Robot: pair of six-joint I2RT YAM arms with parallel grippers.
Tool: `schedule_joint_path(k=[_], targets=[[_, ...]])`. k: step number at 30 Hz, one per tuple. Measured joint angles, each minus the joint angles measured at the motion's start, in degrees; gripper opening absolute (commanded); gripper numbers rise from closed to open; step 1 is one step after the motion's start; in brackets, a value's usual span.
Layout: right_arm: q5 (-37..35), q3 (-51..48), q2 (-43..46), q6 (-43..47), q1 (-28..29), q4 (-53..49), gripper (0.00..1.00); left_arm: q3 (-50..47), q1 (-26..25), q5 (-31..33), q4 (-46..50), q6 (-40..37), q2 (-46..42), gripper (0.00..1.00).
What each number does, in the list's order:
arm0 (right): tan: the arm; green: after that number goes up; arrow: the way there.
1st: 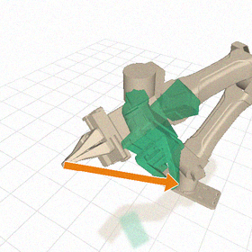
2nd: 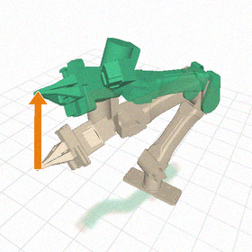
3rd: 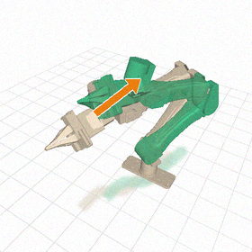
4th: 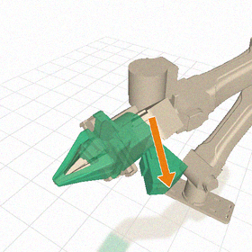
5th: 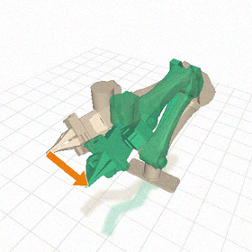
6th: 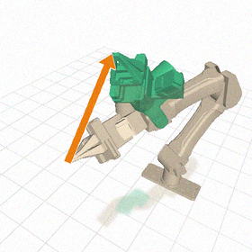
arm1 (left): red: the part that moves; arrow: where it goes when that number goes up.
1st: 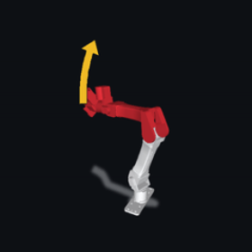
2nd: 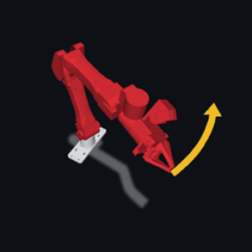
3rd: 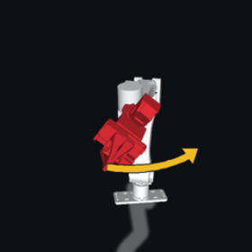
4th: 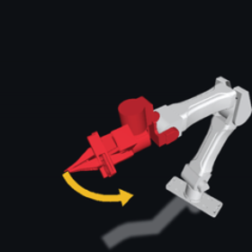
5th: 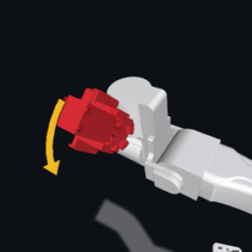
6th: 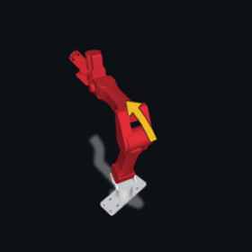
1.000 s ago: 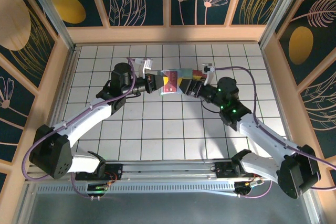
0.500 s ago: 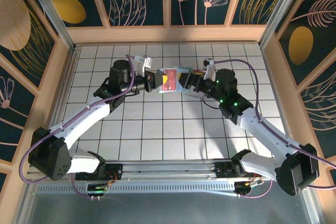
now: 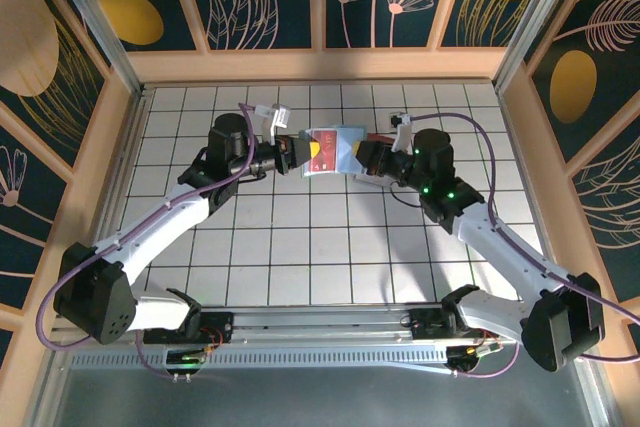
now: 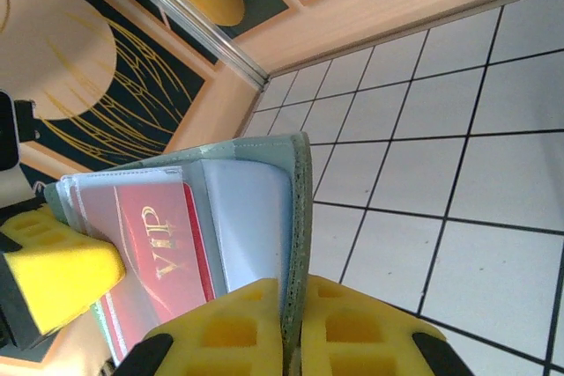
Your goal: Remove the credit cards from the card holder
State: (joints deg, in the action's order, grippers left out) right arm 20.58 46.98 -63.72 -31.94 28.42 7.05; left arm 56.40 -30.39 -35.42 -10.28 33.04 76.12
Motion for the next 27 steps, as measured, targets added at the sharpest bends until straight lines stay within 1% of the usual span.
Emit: schedule_joint_path(k=[2,5,8,11,18,27], targets=[[0.3,-0.1,0.3,0.0,-0.3,-0.3,0.08,0.0,0.0,-0.2,0.0,0.2,0.0,0.0],[-0.2,-0.1,0.5,0.1,-0.3,-1.6,0.18,-0.1,-0.1,-0.6,0.2,0.2,0.0,0.0],[-2.3,-0.1,0.7,0.6,-0.3,-4.1,0.27,-0.2,-0.3,-0.8,0.7,0.2,-0.3,0.0],[-5.1,-0.1,1.5,1.2,-0.4,-7.0,0.31,-0.9,-0.4,-0.9,1.8,0.2,-1.6,0.0],[-11.2,-1.5,5.0,1.6,-0.9,-11.6,0.32,-2.0,-0.4,-1.0,3.1,0.2,-3.4,0.0],[-18.8,-1.5,4.7,1.3,-1.0,-18.5,0.32,-2.6,-0.4,-1.0,4.2,0.2,-3.5,0.0]])
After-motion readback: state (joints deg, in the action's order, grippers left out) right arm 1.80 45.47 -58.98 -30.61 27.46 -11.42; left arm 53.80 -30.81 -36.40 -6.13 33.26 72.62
